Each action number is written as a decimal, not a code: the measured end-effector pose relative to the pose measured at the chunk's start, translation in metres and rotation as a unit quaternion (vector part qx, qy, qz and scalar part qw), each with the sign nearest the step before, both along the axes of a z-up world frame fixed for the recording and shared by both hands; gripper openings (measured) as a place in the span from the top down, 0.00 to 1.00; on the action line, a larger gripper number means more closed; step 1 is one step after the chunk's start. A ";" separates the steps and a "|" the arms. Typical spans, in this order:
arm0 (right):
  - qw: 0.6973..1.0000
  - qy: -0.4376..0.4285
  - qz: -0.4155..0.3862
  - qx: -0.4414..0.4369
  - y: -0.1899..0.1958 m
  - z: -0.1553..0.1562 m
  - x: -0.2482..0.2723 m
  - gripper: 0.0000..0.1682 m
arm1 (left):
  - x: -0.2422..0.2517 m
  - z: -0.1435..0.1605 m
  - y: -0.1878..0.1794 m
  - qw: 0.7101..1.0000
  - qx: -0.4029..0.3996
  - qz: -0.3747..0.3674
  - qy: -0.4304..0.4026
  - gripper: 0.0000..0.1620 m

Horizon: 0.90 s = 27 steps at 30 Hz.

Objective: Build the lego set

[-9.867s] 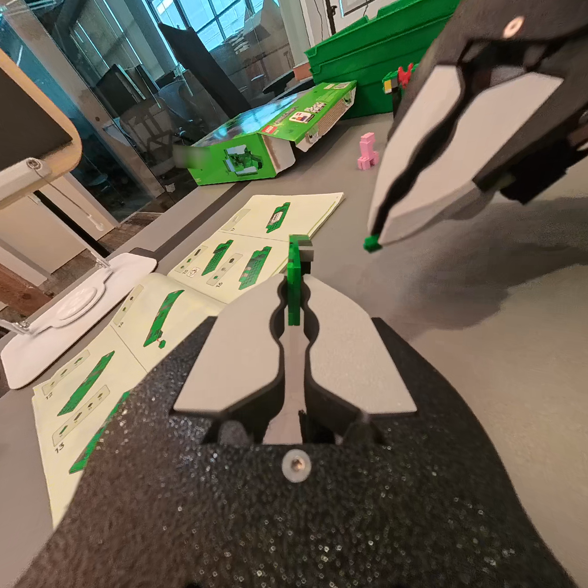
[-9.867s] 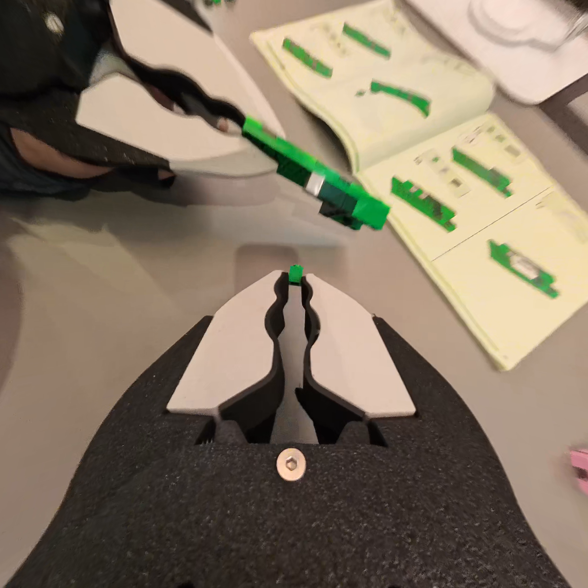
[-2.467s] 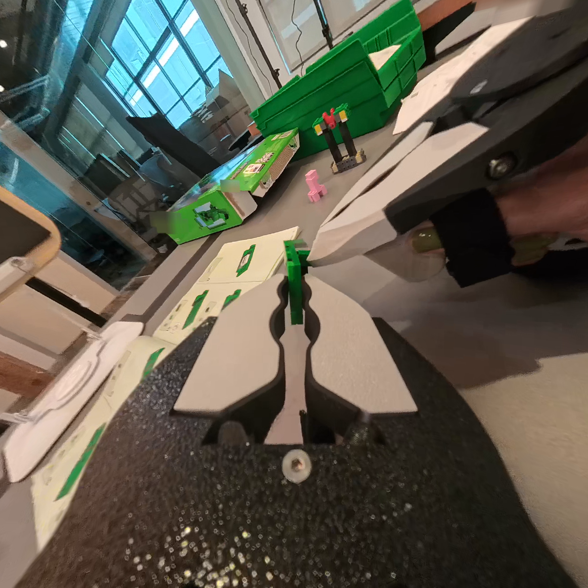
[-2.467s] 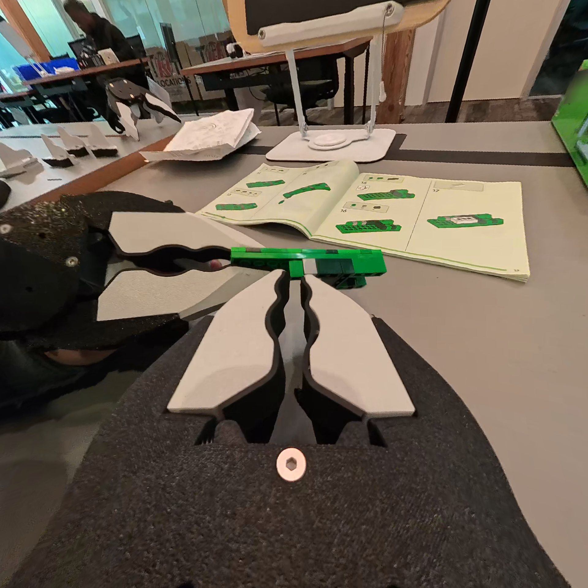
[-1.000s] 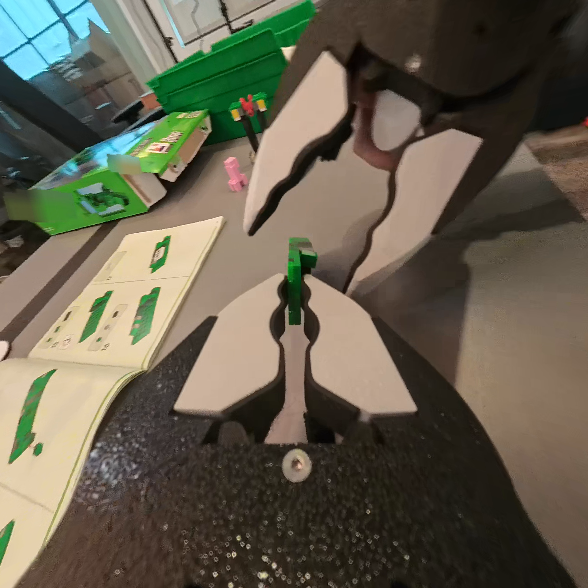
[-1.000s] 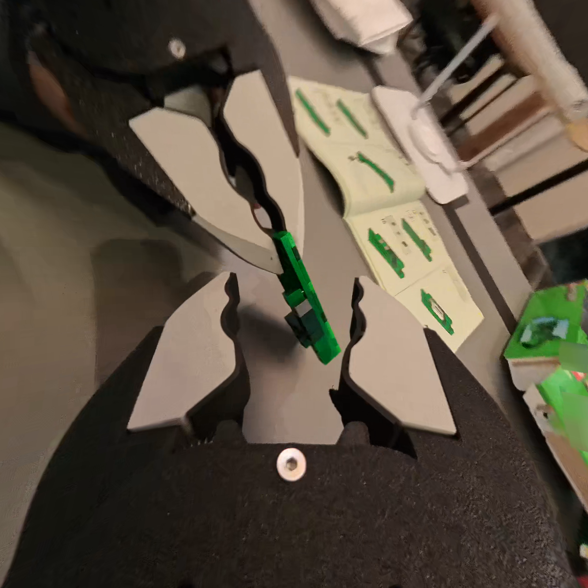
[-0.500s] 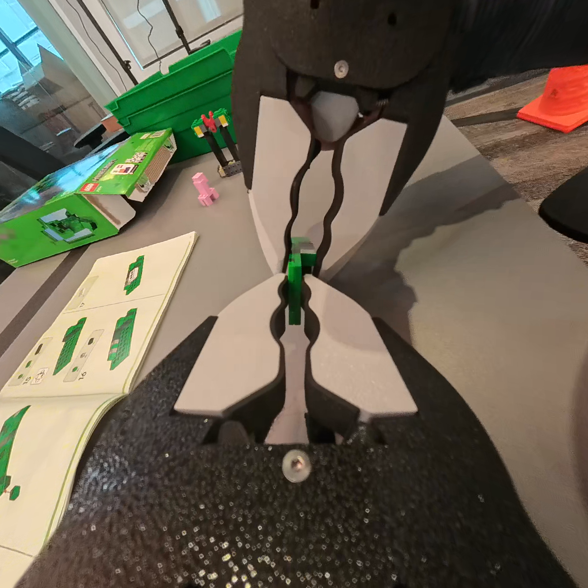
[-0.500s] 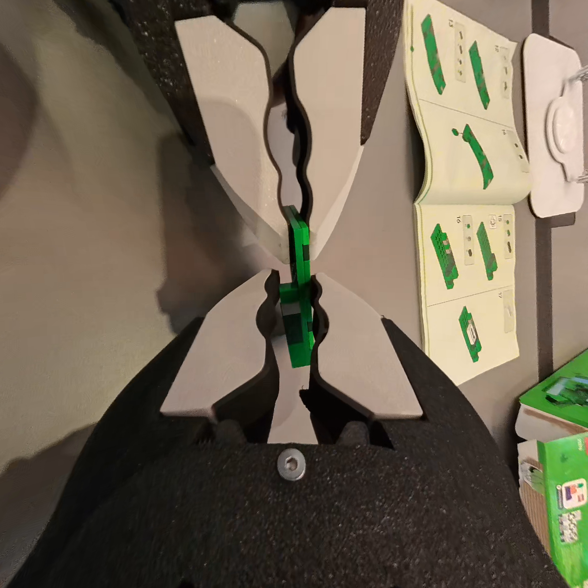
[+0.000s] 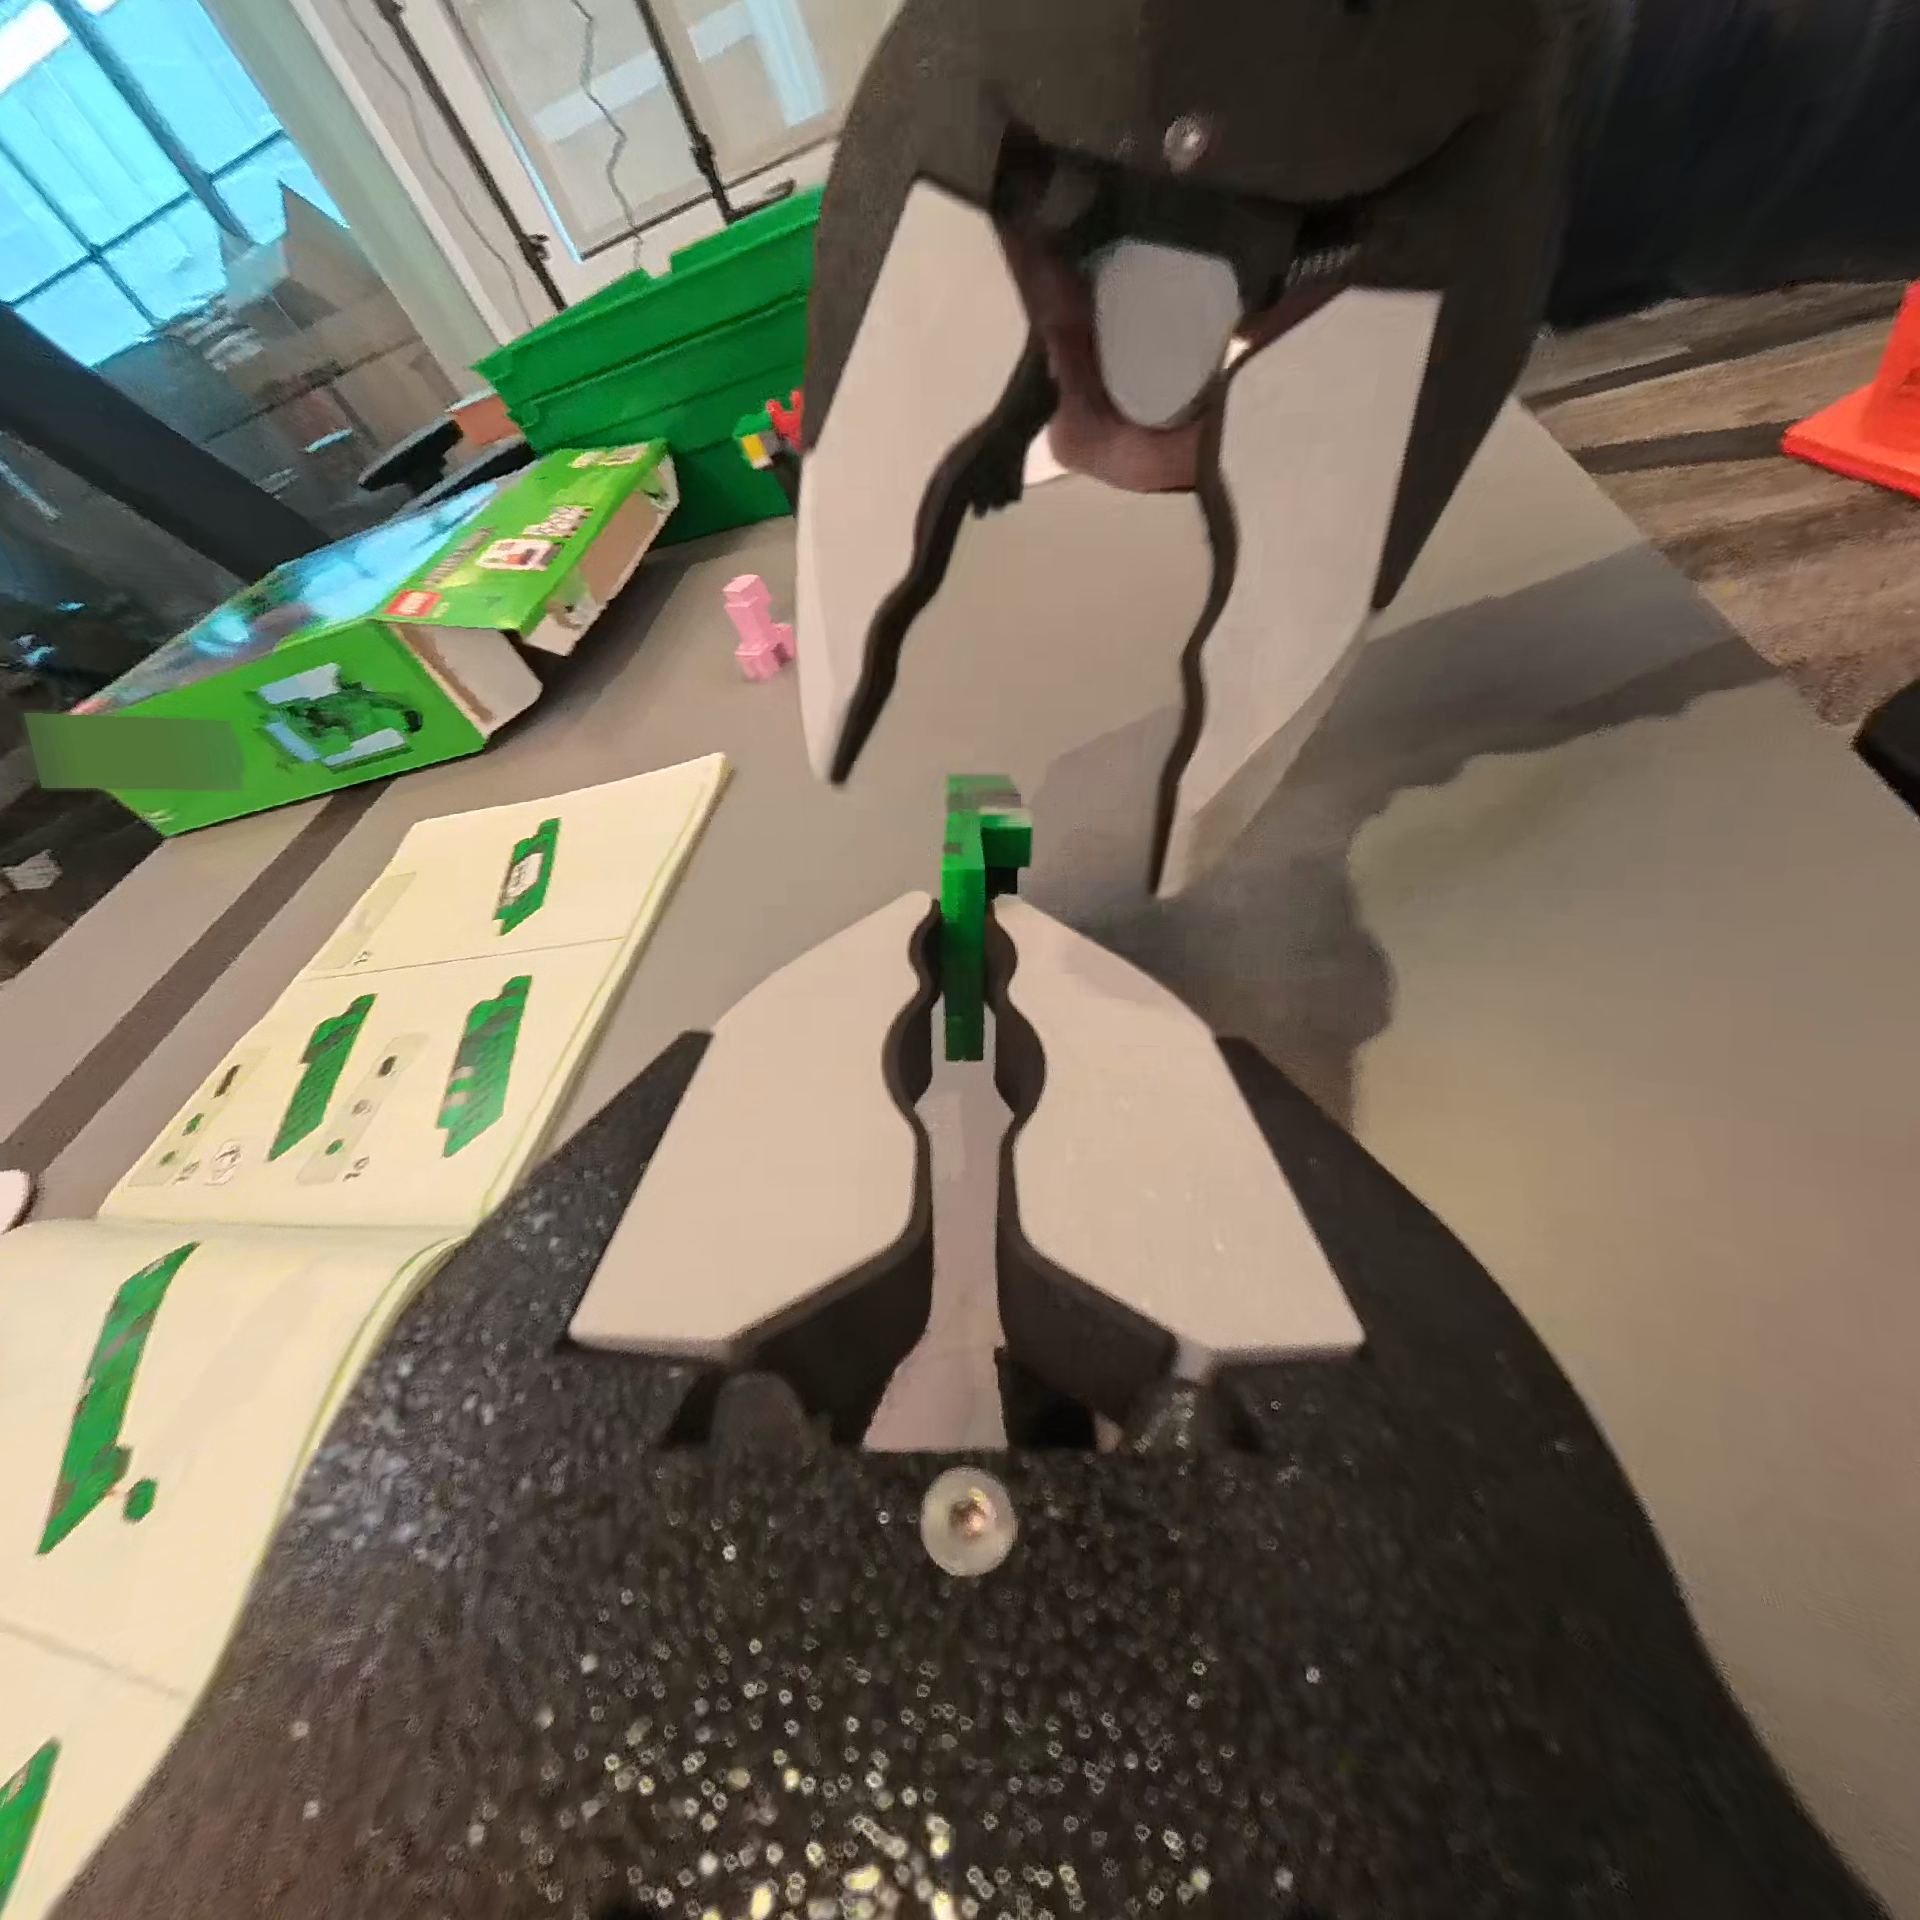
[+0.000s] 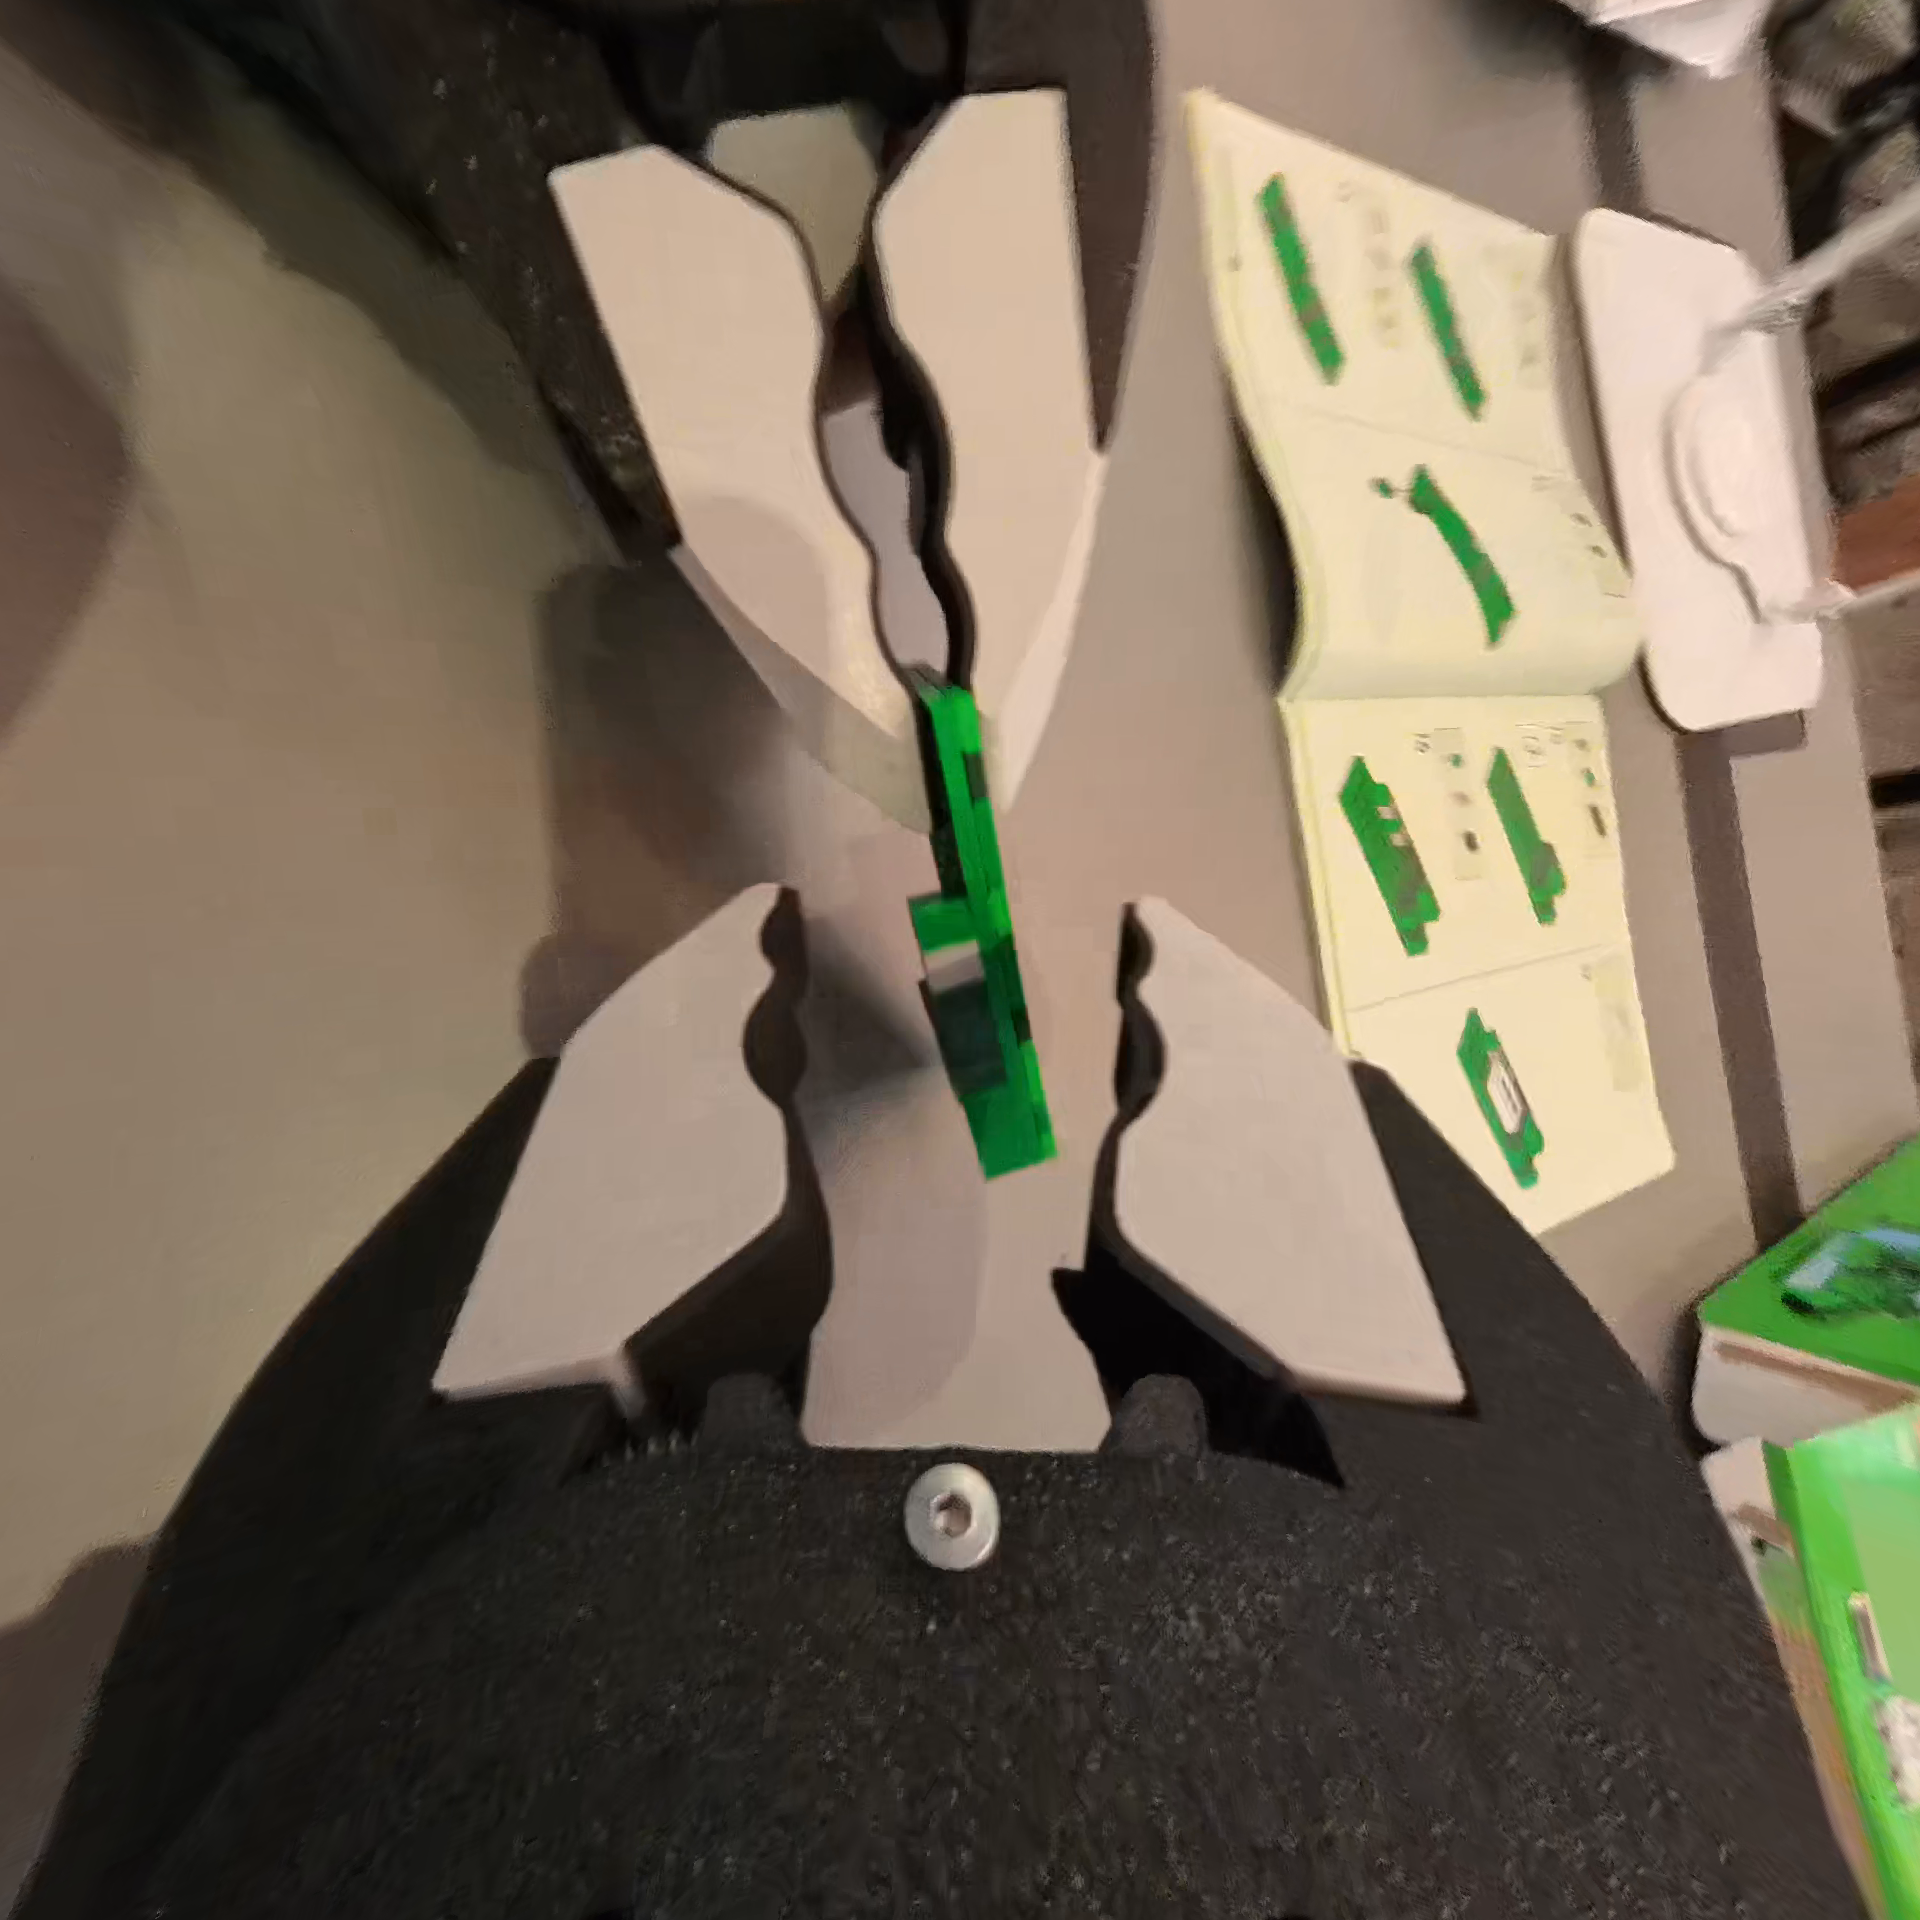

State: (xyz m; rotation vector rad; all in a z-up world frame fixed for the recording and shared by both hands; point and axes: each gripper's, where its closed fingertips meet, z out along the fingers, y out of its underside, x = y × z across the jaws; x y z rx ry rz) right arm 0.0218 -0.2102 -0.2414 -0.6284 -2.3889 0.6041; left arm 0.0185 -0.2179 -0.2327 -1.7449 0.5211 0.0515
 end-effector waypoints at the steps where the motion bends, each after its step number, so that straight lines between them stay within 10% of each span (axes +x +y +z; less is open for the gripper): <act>1: 1.000 0.008 -0.015 -0.026 0.003 0.006 0.000 0.61 | -0.004 0.003 -0.001 1.000 0.009 0.006 -0.005 0.97; 6: 0.965 0.156 -0.051 -0.204 0.015 0.054 -0.012 0.51 | -0.027 0.024 -0.010 0.995 0.068 0.024 -0.067 0.97; 11: 0.866 0.342 -0.117 -0.346 0.060 0.091 -0.032 0.53 | -0.066 0.035 -0.024 0.988 0.107 0.086 -0.070 0.97; 19: 0.788 0.463 -0.234 -0.331 0.122 0.093 -0.084 0.61 | -0.111 0.038 -0.046 0.975 0.127 0.162 -0.090 0.97; 27: 0.793 0.467 -0.231 -0.316 0.138 0.090 -0.137 0.65 | -0.097 0.026 -0.038 0.986 0.088 0.131 -0.052 0.97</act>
